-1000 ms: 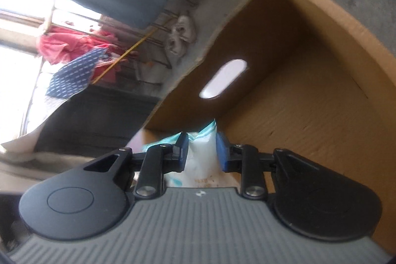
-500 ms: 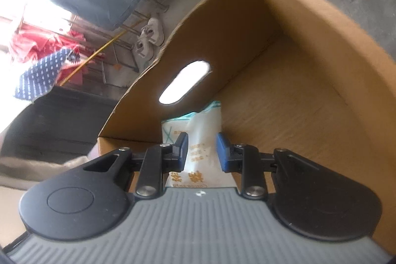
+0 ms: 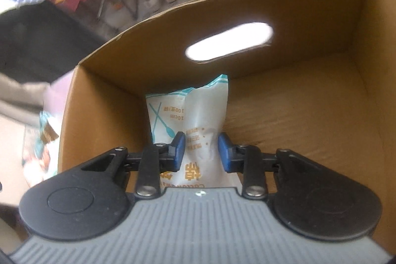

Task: Organize soft objects
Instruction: 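Carry the white snack packet into the cardboard box and release it, then grasp the pink knitted pouch with the right tool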

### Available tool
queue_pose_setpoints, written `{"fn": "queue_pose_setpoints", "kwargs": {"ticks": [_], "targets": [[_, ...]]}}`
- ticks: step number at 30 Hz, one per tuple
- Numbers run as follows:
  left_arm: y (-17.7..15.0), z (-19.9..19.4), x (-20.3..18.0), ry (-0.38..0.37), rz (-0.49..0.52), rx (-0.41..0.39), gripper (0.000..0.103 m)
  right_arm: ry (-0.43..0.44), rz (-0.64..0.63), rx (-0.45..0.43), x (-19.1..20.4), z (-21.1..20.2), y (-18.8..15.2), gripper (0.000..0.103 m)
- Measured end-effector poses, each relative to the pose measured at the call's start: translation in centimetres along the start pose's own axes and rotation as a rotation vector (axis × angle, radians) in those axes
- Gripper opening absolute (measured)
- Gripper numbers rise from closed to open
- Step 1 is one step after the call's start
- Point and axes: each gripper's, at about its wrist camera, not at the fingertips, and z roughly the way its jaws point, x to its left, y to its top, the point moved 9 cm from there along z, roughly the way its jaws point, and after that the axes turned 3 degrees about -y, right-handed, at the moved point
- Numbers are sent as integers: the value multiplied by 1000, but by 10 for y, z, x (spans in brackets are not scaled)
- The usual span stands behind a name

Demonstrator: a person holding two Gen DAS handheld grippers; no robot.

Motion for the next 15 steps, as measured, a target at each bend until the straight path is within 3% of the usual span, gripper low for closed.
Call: {"fn": "queue_pose_setpoints", "kwargs": {"ticks": [9,13,15], "targets": [[-23,-13,26,47,17,-33,52,10,106,-32,12,-1,5,31],[-25,-25,34,81,49,-75,55,48,170,-70,4,-18,-1,46],[-27,-33,40,99,59,-102,56,57,178,-101,0,-36,-4,49]]}}
